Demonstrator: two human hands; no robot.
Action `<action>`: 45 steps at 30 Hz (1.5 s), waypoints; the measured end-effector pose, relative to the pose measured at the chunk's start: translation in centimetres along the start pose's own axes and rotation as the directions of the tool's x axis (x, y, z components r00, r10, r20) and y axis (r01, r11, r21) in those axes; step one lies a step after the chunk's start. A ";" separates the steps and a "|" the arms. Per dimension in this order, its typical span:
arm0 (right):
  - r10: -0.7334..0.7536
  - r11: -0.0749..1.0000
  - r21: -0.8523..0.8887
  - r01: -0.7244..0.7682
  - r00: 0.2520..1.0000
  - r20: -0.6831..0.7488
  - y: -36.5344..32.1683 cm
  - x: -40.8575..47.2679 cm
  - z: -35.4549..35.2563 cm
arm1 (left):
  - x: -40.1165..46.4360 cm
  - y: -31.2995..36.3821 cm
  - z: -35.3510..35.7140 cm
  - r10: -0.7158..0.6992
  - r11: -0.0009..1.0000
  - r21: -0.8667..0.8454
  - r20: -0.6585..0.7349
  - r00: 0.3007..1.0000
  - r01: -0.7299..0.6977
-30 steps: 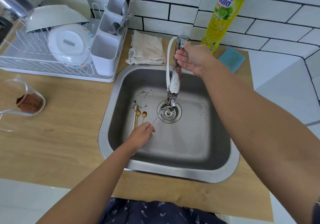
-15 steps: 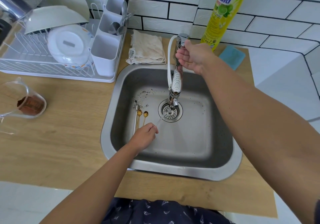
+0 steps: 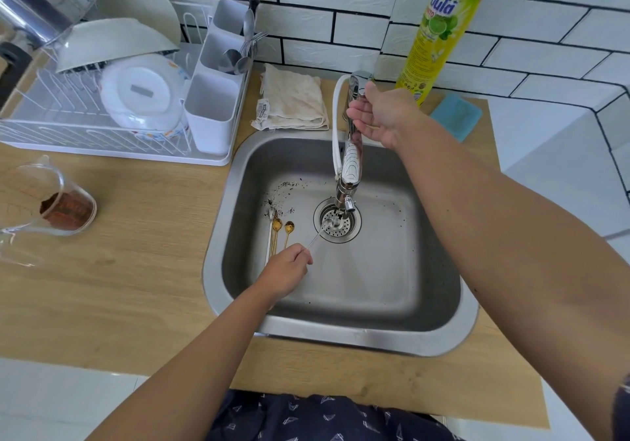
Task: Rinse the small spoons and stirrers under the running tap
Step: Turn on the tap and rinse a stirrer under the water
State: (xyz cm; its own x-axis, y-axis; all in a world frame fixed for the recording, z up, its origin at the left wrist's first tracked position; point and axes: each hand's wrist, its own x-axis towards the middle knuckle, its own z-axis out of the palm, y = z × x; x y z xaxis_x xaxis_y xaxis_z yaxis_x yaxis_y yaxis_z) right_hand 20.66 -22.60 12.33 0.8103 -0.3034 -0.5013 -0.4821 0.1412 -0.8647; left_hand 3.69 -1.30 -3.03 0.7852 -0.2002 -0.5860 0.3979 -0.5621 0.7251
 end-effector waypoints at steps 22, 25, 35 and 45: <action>-0.053 0.955 0.268 0.130 0.959 -0.280 9.5 -2.2 -3.2 | 0.2 -0.2 0.2 0.017 0.999 0.034 0.008 1.000 -0.018; -0.089 0.995 0.023 0.100 0.951 -0.296 16.4 -5.1 -2.4 | 0.3 -0.1 0.3 0.021 0.998 0.062 0.020 1.000 -0.022; -0.045 0.997 -0.065 0.045 0.999 -0.002 22.7 -7.7 1.4 | 0.1 0.2 0.2 0.021 0.999 0.037 -0.003 1.000 -0.020; -0.012 0.998 0.069 0.010 0.999 0.032 22.8 -7.0 0.8 | -0.1 0.4 0.3 0.017 0.998 0.054 0.031 0.999 -0.019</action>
State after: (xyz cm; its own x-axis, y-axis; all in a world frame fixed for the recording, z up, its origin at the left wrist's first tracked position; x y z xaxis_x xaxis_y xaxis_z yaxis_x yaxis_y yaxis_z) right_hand 4.23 -16.45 -3.91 0.8264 -0.2747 -0.4915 -0.4500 0.2026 -0.8698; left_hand 3.62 -1.71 -2.82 0.7766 -0.2346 -0.5846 0.3569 -0.6009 0.7152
